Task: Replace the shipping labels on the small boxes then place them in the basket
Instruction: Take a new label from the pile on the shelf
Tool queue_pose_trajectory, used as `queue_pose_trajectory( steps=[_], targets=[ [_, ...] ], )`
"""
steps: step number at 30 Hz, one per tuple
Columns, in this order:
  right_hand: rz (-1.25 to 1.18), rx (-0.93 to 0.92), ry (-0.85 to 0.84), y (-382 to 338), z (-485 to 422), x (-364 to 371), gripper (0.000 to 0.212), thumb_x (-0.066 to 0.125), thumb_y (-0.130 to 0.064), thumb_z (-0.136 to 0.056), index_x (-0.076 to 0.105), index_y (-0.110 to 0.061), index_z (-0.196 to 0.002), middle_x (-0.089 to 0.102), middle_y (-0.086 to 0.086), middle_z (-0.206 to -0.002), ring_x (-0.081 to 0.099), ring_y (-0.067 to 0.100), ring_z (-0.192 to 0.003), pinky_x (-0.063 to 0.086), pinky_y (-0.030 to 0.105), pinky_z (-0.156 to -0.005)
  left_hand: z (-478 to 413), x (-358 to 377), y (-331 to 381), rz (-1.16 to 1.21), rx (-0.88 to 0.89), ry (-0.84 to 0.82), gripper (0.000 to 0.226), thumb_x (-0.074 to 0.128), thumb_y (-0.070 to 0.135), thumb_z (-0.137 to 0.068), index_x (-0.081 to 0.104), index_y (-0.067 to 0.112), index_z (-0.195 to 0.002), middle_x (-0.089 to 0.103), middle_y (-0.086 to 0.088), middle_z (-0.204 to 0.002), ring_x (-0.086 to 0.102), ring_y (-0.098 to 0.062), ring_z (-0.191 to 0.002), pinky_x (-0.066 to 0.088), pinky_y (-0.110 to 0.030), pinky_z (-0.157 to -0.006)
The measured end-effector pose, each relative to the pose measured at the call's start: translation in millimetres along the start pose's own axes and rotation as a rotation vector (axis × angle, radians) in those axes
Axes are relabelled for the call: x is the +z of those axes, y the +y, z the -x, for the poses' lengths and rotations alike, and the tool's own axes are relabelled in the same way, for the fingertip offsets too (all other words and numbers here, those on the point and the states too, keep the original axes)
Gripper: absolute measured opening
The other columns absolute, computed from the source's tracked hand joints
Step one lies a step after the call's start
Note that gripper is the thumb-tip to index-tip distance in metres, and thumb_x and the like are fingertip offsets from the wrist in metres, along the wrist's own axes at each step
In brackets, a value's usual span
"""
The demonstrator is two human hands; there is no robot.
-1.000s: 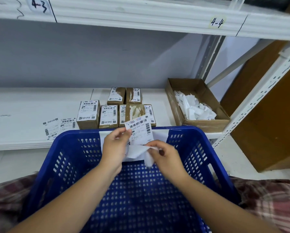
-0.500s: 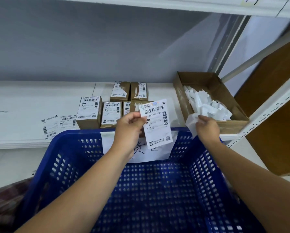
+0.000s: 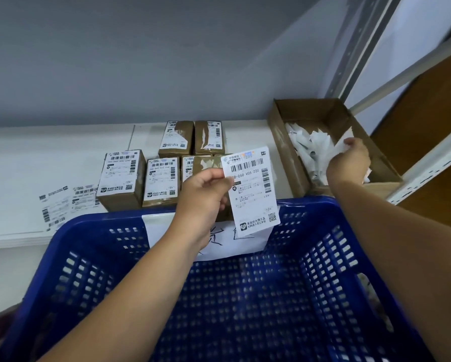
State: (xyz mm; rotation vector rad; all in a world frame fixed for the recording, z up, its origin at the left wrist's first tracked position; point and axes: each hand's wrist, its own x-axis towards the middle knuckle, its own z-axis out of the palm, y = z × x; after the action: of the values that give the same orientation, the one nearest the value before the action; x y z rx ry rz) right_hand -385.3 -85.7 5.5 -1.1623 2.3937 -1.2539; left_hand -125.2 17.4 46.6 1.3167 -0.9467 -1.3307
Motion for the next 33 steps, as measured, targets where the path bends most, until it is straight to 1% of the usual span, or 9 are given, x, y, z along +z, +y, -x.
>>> queue_pose_trajectory(
  steps=[4, 11, 14, 17, 19, 22, 26, 29, 33],
  targets=[
    [0.188, -0.062, -0.121, 14.4, -9.8, 8.9, 0.044, 0.041, 0.006, -0.097, 0.042, -0.003, -0.140, 0.039, 0.003, -0.133, 0.045, 0.023, -0.118, 0.030, 0.004, -0.091, -1.1, 0.1, -5.5, -0.021, -0.037, -0.003, 0.015, 0.058, 0.008, -0.091, 0.068, 0.018, -0.085, 0.068, 0.004, -0.078, 0.043, -0.006, -0.053, 0.040, -0.022, -0.058],
    [0.430, -0.217, -0.262, 31.5, -19.7, 14.3, 0.043, 0.050, 0.012, -0.088, 0.059, 0.000, -0.128, 0.041, 0.020, -0.143, 0.051, 0.036, -0.119, 0.043, 0.035, -0.099, -1.4, 0.1, -12.0, -0.042, -0.061, 0.002, 0.016, 0.058, 0.007, -0.090, 0.068, 0.017, -0.084, 0.064, 0.008, -0.067, 0.042, -0.006, -0.053, 0.039, -0.022, -0.057],
    [0.620, -0.312, -0.333, 33.0, -15.3, 16.2, 0.031, 0.047, -0.009, -0.096, 0.063, -0.005, -0.122, 0.058, 0.023, -0.123, 0.048, 0.036, -0.120, 0.037, 0.036, -0.100, -1.3, 1.1, -15.3, -0.046, -0.068, -0.001, 0.016, 0.058, 0.006, -0.090, 0.068, 0.016, -0.084, 0.064, 0.006, -0.069, 0.042, -0.007, -0.053, 0.038, -0.022, -0.056],
    [0.761, -0.304, -0.446, 35.4, -5.6, 18.9, 0.039, 0.031, -0.036, -0.103, 0.051, -0.011, -0.126, 0.051, 0.024, -0.129, 0.039, 0.037, -0.128, 0.025, 0.046, -0.106, -0.1, 2.6, -17.8, -0.055, -0.081, 0.003, 0.016, 0.058, 0.007, -0.091, 0.068, 0.017, -0.085, 0.067, 0.004, -0.075, 0.042, -0.007, -0.054, 0.038, -0.023, -0.058],
    [0.825, -0.304, -0.521, 34.6, -3.8, 18.2, 0.043, 0.026, -0.041, -0.103, 0.044, -0.013, -0.130, 0.045, 0.025, -0.134, 0.038, 0.040, -0.127, 0.023, 0.048, -0.107, 1.0, 3.0, -18.8, -0.058, -0.091, 0.007, 0.016, 0.057, 0.008, -0.091, 0.068, 0.018, -0.085, 0.068, 0.002, -0.079, 0.042, -0.008, -0.055, 0.038, -0.023, -0.058],
    [0.792, -0.278, -0.577, 31.5, -9.5, 19.3, 0.037, 0.038, -0.022, -0.100, 0.050, -0.006, -0.131, 0.045, 0.024, -0.135, 0.045, 0.039, -0.122, 0.037, 0.042, -0.104, 3.5, 2.1, -19.6, -0.067, -0.105, 0.016, 0.017, 0.057, 0.009, -0.091, 0.069, 0.019, -0.085, 0.069, 0.001, -0.083, 0.042, -0.009, -0.056, 0.039, -0.024, -0.060],
    [0.668, -0.322, -0.505, 24.4, -6.1, 17.3, 0.042, 0.047, -0.001, -0.092, 0.055, -0.011, -0.132, 0.033, 0.017, -0.146, 0.035, 0.032, -0.133, 0.041, 0.040, -0.105, 8.4, -1.7, -16.9, -0.072, -0.109, 0.010, 0.014, 0.058, 0.010, -0.091, 0.070, 0.017, -0.089, 0.068, 0.002, -0.083, 0.043, -0.009, -0.057, 0.040, -0.023, -0.060],
    [0.611, -0.347, -0.426, 20.5, 4.2, 10.4, 0.056, 0.044, 0.004, -0.089, 0.044, -0.015, -0.142, 0.050, 0.021, -0.132, 0.038, 0.035, -0.128, 0.041, 0.043, -0.102, 11.5, -7.3, -13.8, -0.078, -0.102, 0.017, 0.014, 0.058, 0.010, -0.091, 0.070, 0.016, -0.093, 0.070, 0.000, -0.088, 0.043, -0.009, -0.058, 0.040, -0.023, -0.061],
    [0.469, -0.395, -0.340, 11.0, 15.4, 0.9, 0.050, 0.042, 0.004, -0.090, 0.052, -0.013, -0.136, 0.061, 0.018, -0.121, 0.035, 0.034, -0.129, 0.040, 0.045, -0.099, 16.2, -14.1, -11.0, -0.079, -0.090, 0.034, 0.012, 0.059, 0.010, -0.090, 0.069, 0.016, -0.094, 0.071, -0.005, -0.095, 0.044, -0.010, -0.059, 0.040, -0.024, -0.060]
  ],
)
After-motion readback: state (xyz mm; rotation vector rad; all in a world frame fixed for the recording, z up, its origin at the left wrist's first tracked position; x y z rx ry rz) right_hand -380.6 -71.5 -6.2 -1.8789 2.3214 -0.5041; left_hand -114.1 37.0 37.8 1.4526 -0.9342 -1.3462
